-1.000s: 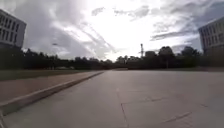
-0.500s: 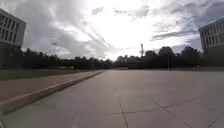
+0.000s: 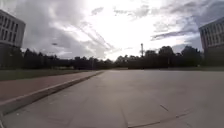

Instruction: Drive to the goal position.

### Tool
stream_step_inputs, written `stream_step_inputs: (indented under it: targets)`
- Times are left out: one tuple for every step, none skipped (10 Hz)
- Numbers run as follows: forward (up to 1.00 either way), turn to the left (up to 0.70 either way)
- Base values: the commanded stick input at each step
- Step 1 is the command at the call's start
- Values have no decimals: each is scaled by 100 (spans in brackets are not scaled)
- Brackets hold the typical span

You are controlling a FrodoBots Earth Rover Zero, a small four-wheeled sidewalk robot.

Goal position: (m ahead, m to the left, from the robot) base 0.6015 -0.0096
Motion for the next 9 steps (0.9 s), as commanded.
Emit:
stream_step_inputs:
  targets:
    - [70, 0]
    - [70, 0]
    - [70, 0]
    - [70, 0]
    - [70, 0]
    - [70, 0]
    - [70, 0]
    - [70, 0]
    - [70, 0]
